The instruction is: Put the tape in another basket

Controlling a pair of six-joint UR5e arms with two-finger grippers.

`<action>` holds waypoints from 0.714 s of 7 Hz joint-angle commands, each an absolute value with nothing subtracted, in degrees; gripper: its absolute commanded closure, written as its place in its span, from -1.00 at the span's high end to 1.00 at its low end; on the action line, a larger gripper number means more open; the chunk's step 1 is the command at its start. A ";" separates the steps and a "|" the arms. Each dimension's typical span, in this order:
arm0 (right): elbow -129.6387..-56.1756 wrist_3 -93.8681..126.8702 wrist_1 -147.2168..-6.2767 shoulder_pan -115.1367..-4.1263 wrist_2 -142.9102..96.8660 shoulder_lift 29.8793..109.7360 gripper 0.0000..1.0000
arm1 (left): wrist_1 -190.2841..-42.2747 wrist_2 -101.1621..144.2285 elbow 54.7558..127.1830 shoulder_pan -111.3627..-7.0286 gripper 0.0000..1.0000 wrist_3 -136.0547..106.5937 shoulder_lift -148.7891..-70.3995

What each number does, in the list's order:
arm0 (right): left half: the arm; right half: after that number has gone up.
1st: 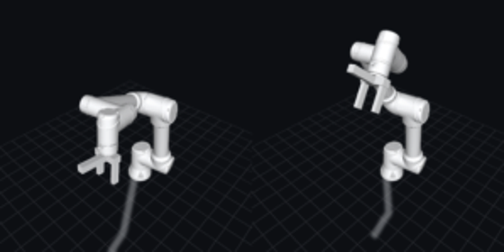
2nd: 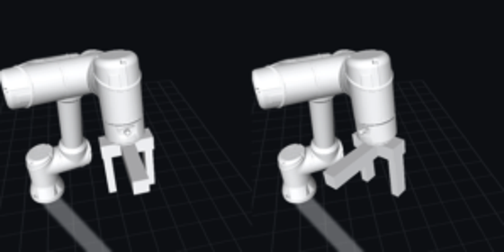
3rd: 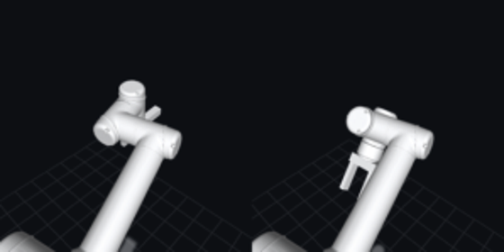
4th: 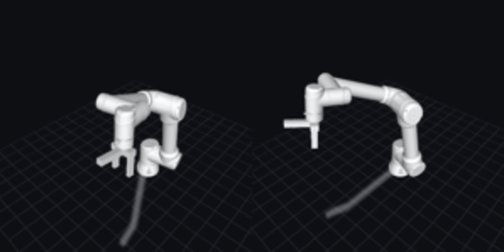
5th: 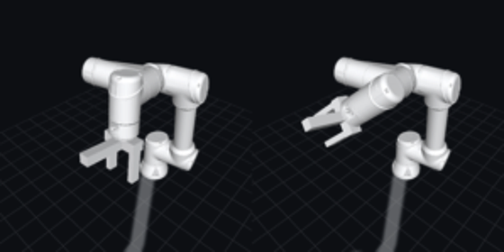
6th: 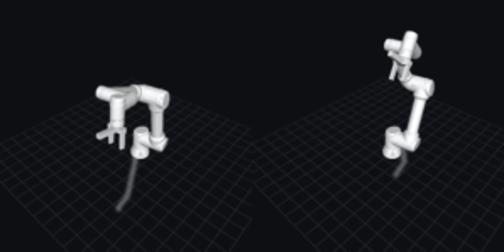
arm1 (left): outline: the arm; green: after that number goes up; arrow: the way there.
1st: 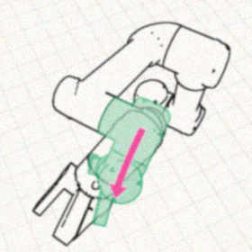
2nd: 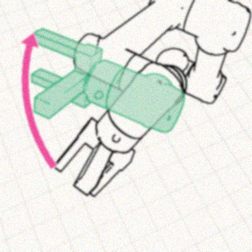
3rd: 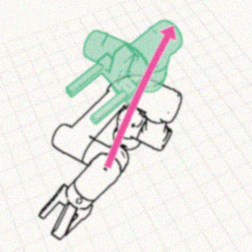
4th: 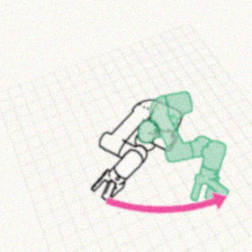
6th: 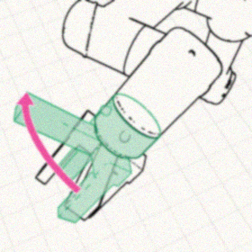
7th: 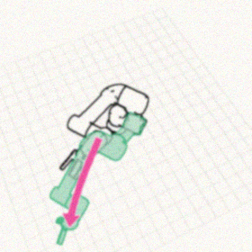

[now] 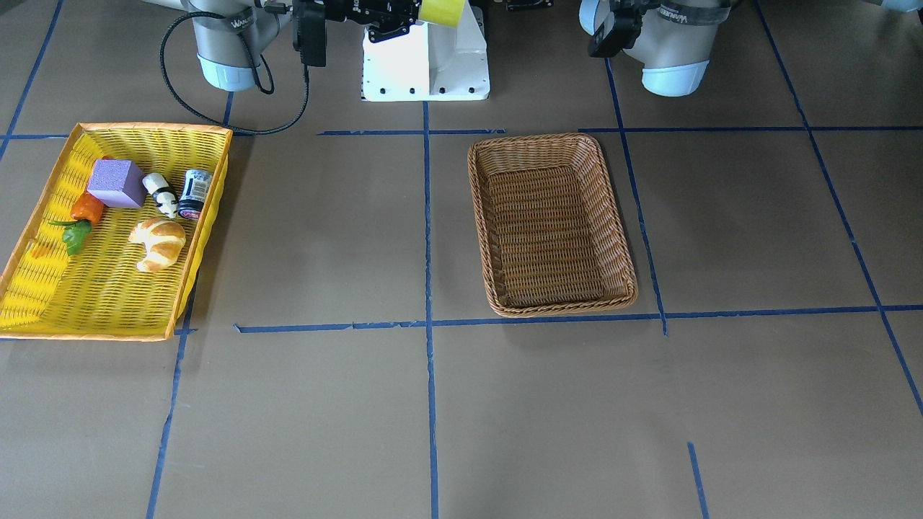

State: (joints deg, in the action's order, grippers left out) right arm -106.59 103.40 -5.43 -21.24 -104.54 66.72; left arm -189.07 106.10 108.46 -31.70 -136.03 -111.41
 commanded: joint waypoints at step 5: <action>-105.38 103.27 -5.54 -18.81 -100.55 64.69 -0.96 | -189.05 102.39 108.37 -28.56 0.36 -136.14 -112.68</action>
